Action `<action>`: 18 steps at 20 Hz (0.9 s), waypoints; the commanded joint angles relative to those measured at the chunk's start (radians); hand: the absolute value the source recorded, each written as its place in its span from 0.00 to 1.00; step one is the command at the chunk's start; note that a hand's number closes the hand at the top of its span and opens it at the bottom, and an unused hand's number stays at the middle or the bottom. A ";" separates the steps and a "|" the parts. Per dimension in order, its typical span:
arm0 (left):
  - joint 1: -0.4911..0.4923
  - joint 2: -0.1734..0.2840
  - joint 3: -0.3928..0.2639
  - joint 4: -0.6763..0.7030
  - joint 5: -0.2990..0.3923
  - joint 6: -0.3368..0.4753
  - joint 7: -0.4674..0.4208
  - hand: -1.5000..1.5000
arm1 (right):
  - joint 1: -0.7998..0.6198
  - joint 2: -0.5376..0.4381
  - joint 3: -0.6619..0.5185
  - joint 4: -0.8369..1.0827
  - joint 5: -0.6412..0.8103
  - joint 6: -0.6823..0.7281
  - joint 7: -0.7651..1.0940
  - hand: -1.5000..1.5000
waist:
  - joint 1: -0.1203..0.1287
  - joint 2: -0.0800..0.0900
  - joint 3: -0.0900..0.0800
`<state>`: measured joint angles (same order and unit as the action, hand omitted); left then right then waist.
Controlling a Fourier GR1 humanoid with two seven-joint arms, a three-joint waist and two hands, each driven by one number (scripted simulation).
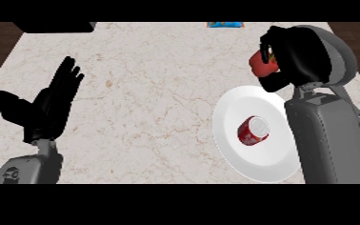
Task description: Pick the bell pepper from the plate and place it in the pan
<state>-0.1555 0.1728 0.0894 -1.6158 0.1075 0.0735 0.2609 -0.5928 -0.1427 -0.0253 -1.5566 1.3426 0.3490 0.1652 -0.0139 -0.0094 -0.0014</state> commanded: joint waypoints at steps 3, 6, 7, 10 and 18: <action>-0.018 -0.015 0.002 0.017 -0.001 0.003 -0.001 0.50 | -0.066 0.015 -0.028 -0.143 -0.005 0.115 0.135 1.00 | 0.012 0.007 0.001; 0.035 0.009 0.019 -0.041 0.023 -0.027 0.014 0.50 | -0.105 -0.035 -0.130 -0.101 -0.056 0.092 0.121 1.00 | 0.018 0.007 0.001; 0.014 0.026 0.024 -0.066 0.028 -0.030 0.055 0.50 | -0.147 -0.026 -0.137 -0.008 -0.038 0.040 0.139 1.00 | 0.023 0.009 0.001; -0.024 -0.005 0.005 -0.002 -0.003 -0.010 0.008 0.50 | -0.145 -0.107 -0.223 -0.028 -0.087 0.050 0.110 1.00 | 0.013 0.009 0.001; -0.028 -0.032 -0.012 -0.007 -0.020 0.010 0.009 0.50 | -0.129 -0.264 -0.409 0.365 -0.177 -0.276 -0.124 1.00 | 0.027 0.016 0.003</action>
<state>-0.1690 0.1630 0.0958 -1.6027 0.1027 0.0557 0.2438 -0.7432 -0.3397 -0.3592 -1.3423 1.1999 0.2083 0.1460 0.0081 0.0034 0.0001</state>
